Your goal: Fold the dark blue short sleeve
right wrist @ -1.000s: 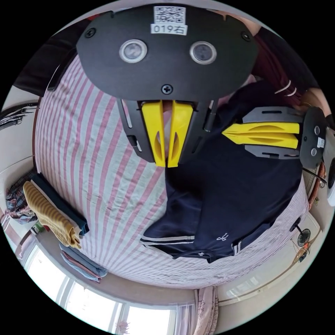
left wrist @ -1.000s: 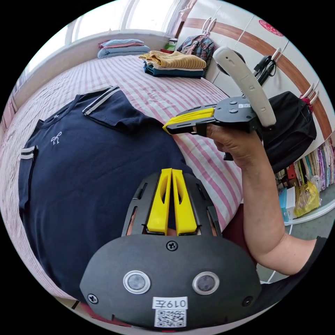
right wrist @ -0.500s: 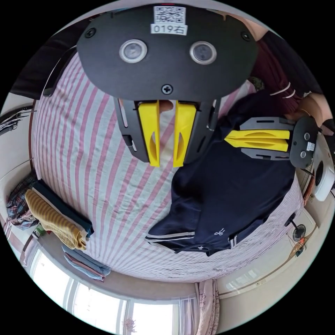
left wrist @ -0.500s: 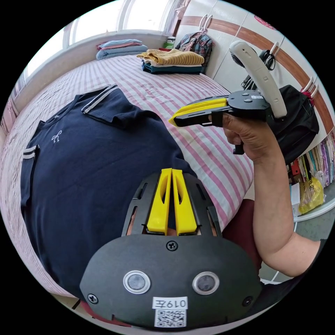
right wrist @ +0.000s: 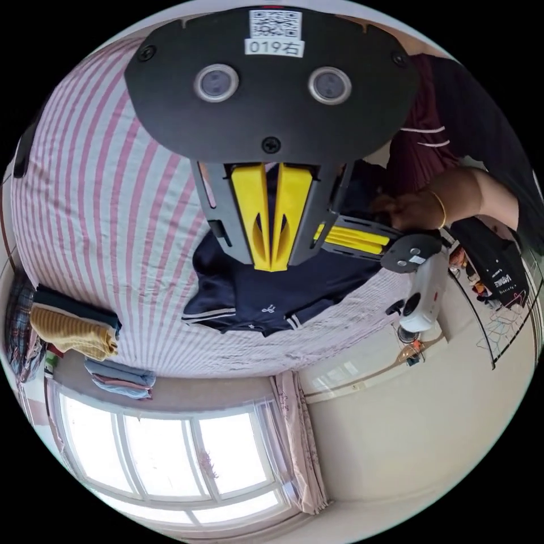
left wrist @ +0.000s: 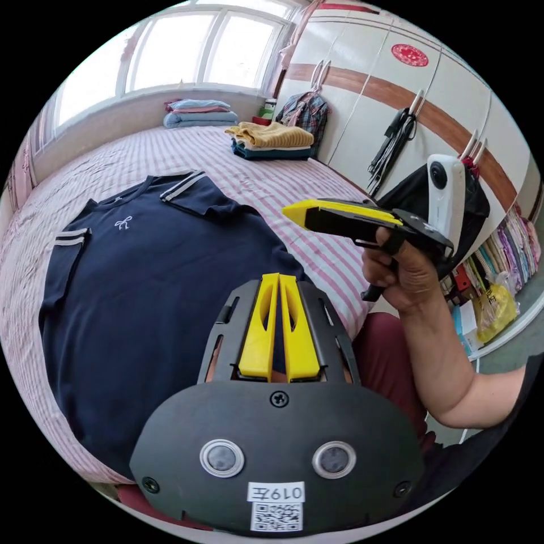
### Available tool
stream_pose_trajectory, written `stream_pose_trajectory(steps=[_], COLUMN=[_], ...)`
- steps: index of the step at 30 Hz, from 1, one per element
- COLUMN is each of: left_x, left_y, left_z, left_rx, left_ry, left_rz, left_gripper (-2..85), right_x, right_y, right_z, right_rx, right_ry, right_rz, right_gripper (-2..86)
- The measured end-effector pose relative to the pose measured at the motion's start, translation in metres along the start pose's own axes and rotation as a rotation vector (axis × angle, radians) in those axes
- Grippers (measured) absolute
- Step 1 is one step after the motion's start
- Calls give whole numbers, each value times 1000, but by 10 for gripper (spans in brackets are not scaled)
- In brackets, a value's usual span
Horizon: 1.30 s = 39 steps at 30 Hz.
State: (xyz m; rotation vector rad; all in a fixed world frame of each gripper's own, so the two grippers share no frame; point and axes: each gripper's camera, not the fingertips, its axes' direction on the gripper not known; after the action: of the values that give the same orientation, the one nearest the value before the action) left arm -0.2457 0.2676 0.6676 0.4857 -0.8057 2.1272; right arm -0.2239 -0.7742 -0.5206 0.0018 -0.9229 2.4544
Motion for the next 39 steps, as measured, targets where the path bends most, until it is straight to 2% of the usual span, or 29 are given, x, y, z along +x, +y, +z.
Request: stream_pose_trajectory(steps=[5, 8, 10, 12, 14, 18, 22, 25, 30, 34, 39], left_x=[-30, -51, -65, -78, -97, -129, -163, -182, -215, -252, -290], left_y=[102, 157, 185, 210, 238, 277, 323, 344, 365, 376, 394], left_z=[-93, -137, -158, -178, -203, -239, -275, -293, -317, -324, -325], left_rx=[77, 115, 140, 165, 193, 181, 209, 207, 213, 136, 113], left_ry=[-27, -49, -104, -146, -204, -272, -225, -274, -334, -297, -195], left_rz=[-13, -56, -99, -134, -217, -345, -407, -431, -504, -591, -695], left_gripper=[9, 10, 9, 10, 10, 10, 9, 10, 18, 42, 54], right_x=[-47, -89, -119, -136, -146, -150, -139, -132, -137, -112, -96], right_y=[60, 92, 115, 127, 137, 167, 195, 210, 221, 234, 250], right_z=[-27, -27, -14, -1, 8, 0, -13, -23, -33, -49, -53], right_rx=[119, 92, 53, 8, -27, 28, 17, 61, 71, 108, 82], right_ry=[-146, -11, 147, 170, 201, 157, -15, -125, 71, 41, 79], right_rz=[-12, -100, -161, -184, -130, 1, 96, 158, 125, 246, 367], right_gripper=[-8, -7, -7, -7, -7, -7, -6, -5, 6, 75, 83])
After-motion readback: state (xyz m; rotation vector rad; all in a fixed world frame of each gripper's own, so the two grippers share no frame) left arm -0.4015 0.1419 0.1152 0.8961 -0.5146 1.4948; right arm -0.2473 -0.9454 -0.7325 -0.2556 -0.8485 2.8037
